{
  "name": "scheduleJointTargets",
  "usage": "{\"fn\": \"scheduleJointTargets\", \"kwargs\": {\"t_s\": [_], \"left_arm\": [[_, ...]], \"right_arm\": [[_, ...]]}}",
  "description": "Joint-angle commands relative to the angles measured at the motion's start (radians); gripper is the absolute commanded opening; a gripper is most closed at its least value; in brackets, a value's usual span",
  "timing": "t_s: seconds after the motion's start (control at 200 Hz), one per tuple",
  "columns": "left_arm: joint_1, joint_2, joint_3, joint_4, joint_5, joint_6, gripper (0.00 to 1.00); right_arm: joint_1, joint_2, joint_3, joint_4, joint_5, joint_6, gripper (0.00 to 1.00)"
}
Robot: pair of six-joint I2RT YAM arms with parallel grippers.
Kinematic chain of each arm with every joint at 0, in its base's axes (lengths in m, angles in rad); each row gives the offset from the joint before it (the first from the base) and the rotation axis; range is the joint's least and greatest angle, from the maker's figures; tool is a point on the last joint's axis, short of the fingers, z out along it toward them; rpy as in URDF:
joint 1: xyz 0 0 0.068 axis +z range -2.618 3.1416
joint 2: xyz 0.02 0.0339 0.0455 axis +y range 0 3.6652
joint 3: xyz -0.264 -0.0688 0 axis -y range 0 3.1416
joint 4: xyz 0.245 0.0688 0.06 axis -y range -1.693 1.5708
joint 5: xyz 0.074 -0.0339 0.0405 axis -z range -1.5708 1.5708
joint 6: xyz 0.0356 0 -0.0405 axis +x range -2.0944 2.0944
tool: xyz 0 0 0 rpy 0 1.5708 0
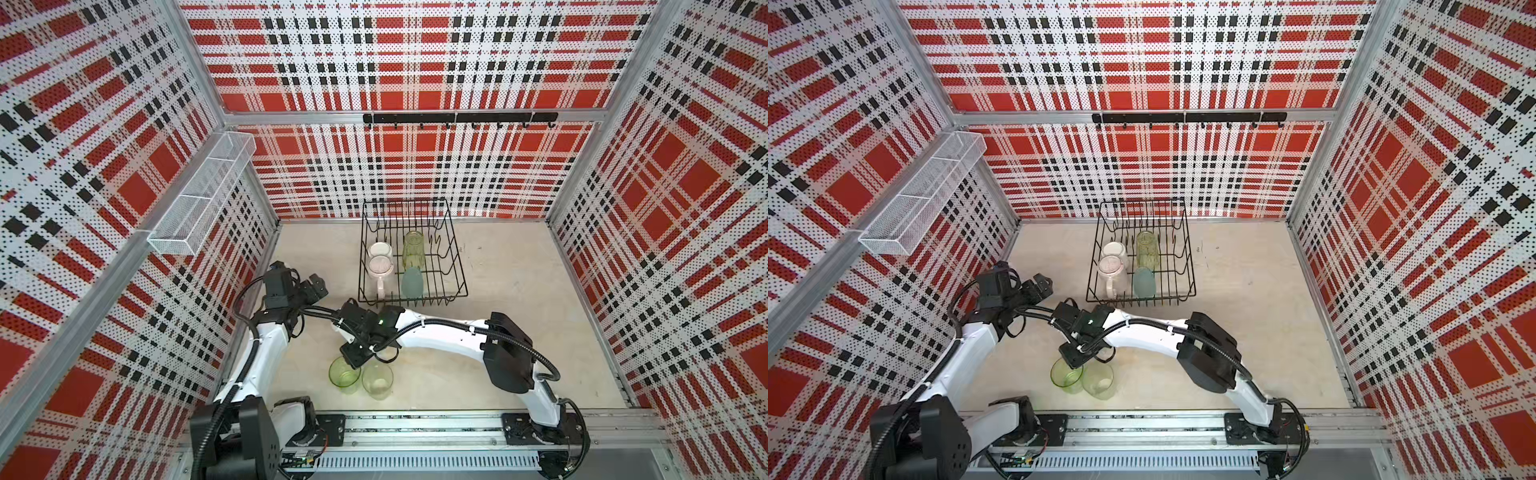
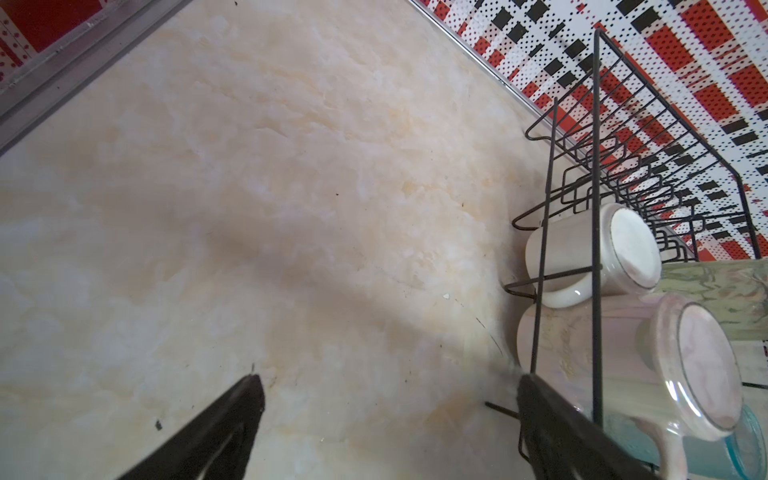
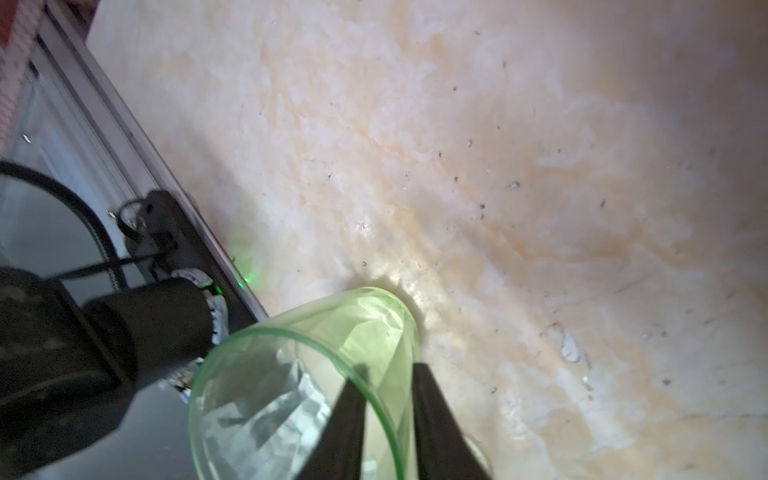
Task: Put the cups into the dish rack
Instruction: 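Close the right gripper on the green cup while the left arm draws back, then lift the green cup with the right gripper toward the left gripper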
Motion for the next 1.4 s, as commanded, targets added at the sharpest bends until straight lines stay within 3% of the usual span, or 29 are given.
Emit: {"fn": "scheduleJointTargets", "kwargs": {"t_s": [0.0, 0.105, 0.286, 0.441, 0.712, 0.902, 1.052, 1.233, 1.393], "left_arm": [[0.012, -0.012, 0.0, 0.015, -0.007, 0.003, 0.98], [0.011, -0.033, -0.003, 0.018, -0.009, -0.009, 0.98], [0.012, -0.041, 0.041, 0.042, 0.027, -0.045, 0.98], [0.004, -0.017, 0.134, 0.086, 0.133, -0.123, 0.98], [-0.164, -0.009, 0.247, 0.166, 0.242, -0.173, 0.99], [-0.298, 0.02, 0.242, 0.414, 0.504, -0.336, 1.0], [-0.461, 0.058, 0.275, 0.551, 0.584, -0.386, 1.0], [-0.561, 0.116, 0.308, 0.632, 0.613, -0.418, 0.99], [-0.627, 0.168, 0.325, 0.735, 0.7, -0.488, 0.99]], "right_arm": [[0.002, -0.008, 0.027, -0.005, 0.055, -0.035, 0.07], [-0.007, -0.062, -0.011, 0.061, 0.083, -0.039, 0.01], [-0.054, -0.182, -0.131, 0.211, 0.073, 0.006, 0.0], [-0.116, -0.319, -0.281, 0.319, 0.079, 0.074, 0.0], [-0.279, -0.732, -0.619, 0.494, 0.091, 0.162, 0.0], [-0.485, -1.042, -0.869, 0.667, -0.092, 0.343, 0.0], [-0.62, -1.227, -0.964, 0.735, -0.194, 0.456, 0.0], [-0.742, -1.294, -0.962, 0.696, -0.314, 0.524, 0.0], [-0.764, -1.292, -0.998, 0.818, -0.4, 0.631, 0.0]]}}
